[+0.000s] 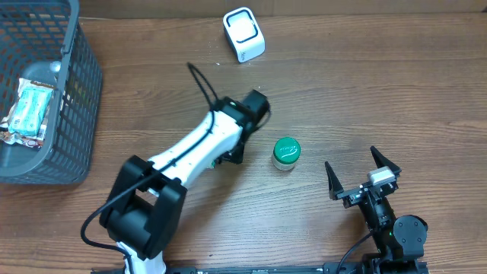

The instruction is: Scan the item barcode

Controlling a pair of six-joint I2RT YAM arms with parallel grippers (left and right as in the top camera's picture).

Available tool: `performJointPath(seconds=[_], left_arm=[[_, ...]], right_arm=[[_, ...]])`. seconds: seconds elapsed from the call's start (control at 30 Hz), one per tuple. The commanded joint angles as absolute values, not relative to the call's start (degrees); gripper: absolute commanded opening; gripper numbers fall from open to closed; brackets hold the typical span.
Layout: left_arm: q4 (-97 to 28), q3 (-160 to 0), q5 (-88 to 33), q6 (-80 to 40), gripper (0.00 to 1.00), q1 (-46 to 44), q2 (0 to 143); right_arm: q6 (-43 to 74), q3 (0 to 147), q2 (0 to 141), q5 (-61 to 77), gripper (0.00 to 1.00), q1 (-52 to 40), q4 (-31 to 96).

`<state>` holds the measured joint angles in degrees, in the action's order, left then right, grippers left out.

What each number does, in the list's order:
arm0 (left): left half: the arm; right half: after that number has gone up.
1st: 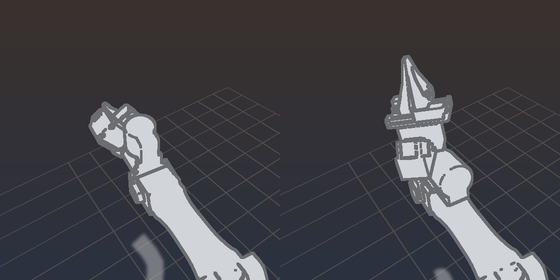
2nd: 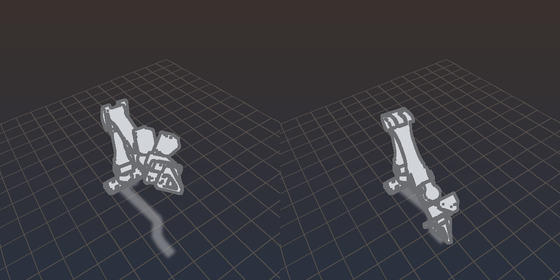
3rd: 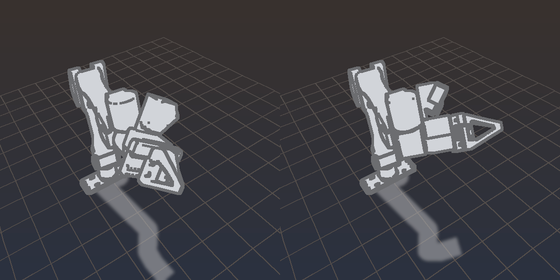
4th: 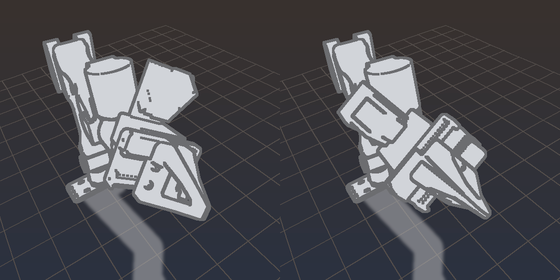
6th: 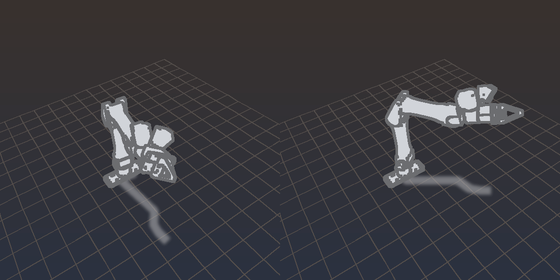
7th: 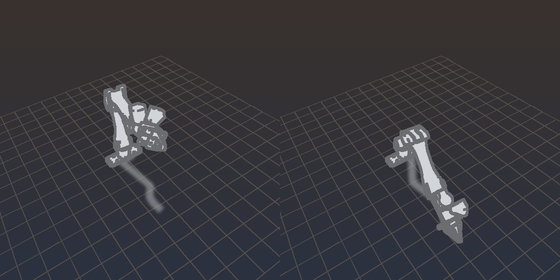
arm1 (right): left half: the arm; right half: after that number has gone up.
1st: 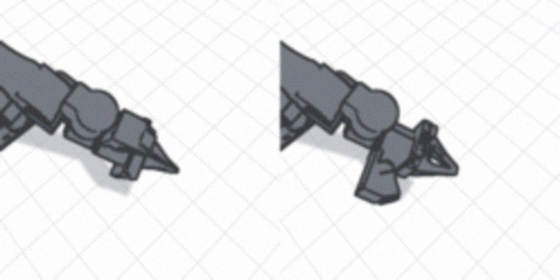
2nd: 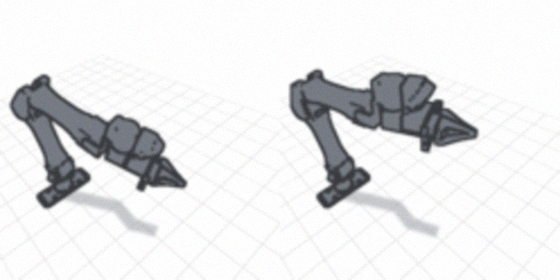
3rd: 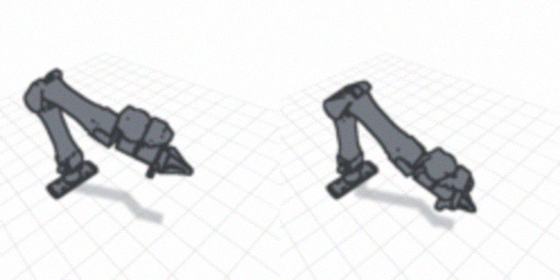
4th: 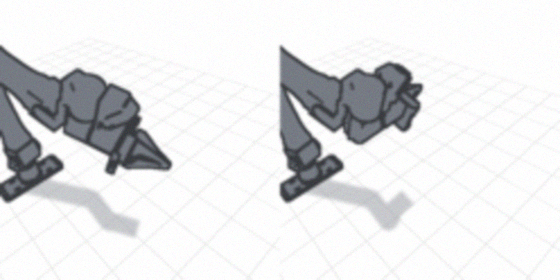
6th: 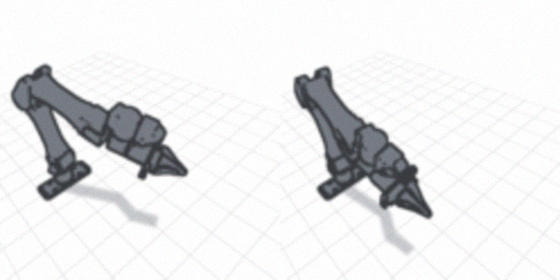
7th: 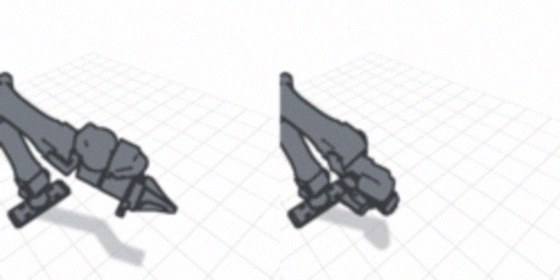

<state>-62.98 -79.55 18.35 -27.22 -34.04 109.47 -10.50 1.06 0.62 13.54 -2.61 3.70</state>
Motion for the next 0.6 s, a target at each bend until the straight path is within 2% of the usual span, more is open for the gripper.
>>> performJointPath(seconds=[0.0, 0.4, 0.57], left_arm=[[-62.9, -80.3, 8.2, -25.2, 0.71, -30.9, 108.0], [-55.2, -73.1, 4.9, -22.2, 0.71, -28.5, 108.1], [-54.6, -72.3, 4.9, -22.3, 0.56, -28.4, 108.1]], right_arm=[[-10.2, 0.4, 0.2, 13.8, 1.00, -2.4, 3.4], [-10.2, 0.4, 0.2, 13.8, 1.00, -2.4, 3.4], [-10.2, 0.4, 0.2, 13.8, 1.00, -2.4, 3.4]])
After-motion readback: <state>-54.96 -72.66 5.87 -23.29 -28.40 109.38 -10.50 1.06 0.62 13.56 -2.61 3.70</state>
